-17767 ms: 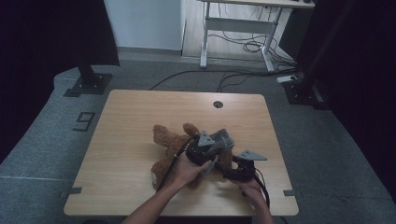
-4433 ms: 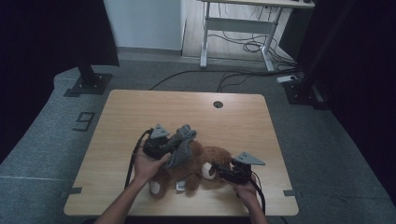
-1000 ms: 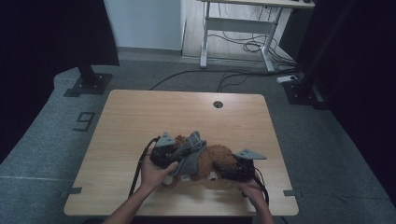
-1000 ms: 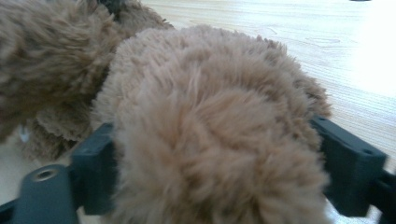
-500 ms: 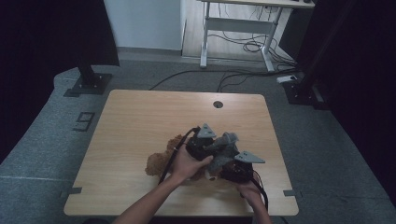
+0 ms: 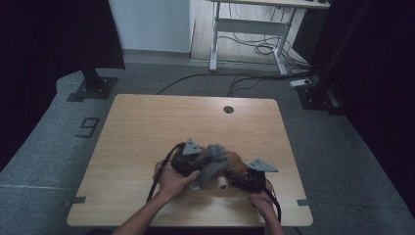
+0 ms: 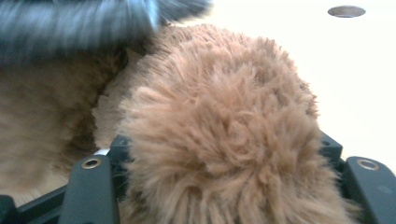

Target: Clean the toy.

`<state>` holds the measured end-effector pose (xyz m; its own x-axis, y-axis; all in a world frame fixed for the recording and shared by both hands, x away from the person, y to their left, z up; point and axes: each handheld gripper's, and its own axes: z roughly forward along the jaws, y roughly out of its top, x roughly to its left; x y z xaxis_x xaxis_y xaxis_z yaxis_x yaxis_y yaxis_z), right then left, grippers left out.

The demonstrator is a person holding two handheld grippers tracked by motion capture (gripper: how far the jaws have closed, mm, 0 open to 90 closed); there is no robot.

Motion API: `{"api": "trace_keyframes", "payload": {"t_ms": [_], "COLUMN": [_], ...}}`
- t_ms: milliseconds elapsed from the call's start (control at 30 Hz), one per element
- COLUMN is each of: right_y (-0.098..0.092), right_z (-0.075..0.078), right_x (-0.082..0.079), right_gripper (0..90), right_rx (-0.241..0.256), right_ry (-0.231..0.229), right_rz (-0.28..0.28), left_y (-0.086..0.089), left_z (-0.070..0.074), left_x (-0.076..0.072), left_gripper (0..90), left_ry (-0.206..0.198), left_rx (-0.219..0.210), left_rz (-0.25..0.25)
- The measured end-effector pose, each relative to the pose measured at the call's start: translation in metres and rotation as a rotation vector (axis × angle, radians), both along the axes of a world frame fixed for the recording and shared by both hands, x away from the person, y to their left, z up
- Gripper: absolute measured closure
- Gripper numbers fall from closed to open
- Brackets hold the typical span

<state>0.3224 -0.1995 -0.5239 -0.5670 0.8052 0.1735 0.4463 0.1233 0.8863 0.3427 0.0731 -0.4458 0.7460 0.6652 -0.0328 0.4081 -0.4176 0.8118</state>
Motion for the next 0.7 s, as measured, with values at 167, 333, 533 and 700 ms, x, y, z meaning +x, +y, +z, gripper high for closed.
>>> {"api": "trace_keyframes", "payload": {"t_ms": [167, 333, 533, 700], "right_y": [-0.001, -0.001, -0.001, -0.001], "right_z": [0.0, -0.001, 0.0, 0.0], "right_x": [0.0, 0.001, 0.0, 0.0], "right_gripper": [34.0, 33.9, 33.8, 33.7], "right_rx": [0.009, 0.017, 0.011, 0.01], "right_ry": [0.003, 0.005, 0.001, -0.002], "right_rz": [-0.002, -0.002, 0.003, 0.009], "left_y": [0.054, 0.088, 0.105, 0.112], "left_z": [-0.011, -0.02, -0.028, -0.032], "left_x": [0.0, -0.005, -0.004, -0.004], "left_gripper": [76.1, 76.2, 76.3, 76.3], "left_ry": [0.059, 0.077, 0.094, 0.095], "left_rx": [-0.098, -0.136, -0.139, -0.132], "left_rz": [0.055, 0.107, 0.14, 0.165]}}
